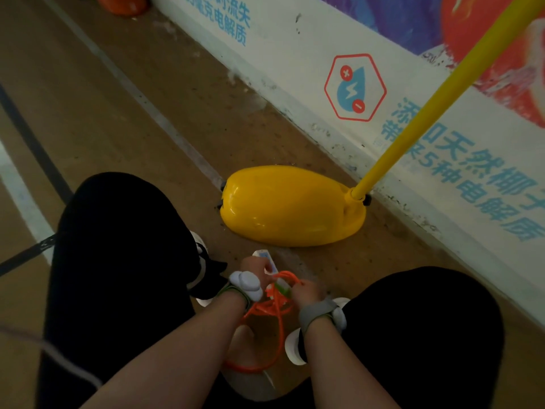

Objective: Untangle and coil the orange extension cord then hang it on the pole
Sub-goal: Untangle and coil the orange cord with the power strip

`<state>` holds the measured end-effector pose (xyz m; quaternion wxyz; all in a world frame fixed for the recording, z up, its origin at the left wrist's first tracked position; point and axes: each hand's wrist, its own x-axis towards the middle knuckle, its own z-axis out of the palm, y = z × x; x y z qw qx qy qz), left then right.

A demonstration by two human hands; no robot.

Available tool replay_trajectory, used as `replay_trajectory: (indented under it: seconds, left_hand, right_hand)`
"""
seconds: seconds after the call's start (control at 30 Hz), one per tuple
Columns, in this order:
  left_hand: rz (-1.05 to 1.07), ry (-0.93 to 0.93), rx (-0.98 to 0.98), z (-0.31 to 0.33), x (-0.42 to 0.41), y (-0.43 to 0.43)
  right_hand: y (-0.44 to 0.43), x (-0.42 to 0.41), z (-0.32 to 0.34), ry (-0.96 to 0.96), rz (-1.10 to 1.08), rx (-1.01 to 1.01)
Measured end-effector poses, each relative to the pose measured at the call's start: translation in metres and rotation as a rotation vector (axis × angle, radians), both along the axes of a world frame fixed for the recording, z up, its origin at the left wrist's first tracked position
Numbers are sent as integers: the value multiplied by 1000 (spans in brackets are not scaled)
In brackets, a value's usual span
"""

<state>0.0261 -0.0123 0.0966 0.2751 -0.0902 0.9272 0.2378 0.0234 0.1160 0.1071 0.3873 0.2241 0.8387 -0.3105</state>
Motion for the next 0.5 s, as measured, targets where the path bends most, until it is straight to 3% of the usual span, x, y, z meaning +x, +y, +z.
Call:
replay_trajectory:
  seconds: [0.13, 0.33, 0.43, 0.5]
  left_hand:
    - [43, 42, 44, 6, -1, 0]
    - [-175, 140, 37, 14, -6, -2]
    - [-144, 290, 222, 8, -3, -4]
    - [13, 366, 387, 5, -5, -3]
  right_hand:
    - [8, -1, -4, -61, 35, 5]
    - [3, -1, -8, -19, -288, -163]
    - [8, 1, -13, -119, -507, -308]
    - [15, 6, -14, -131, -658, -357]
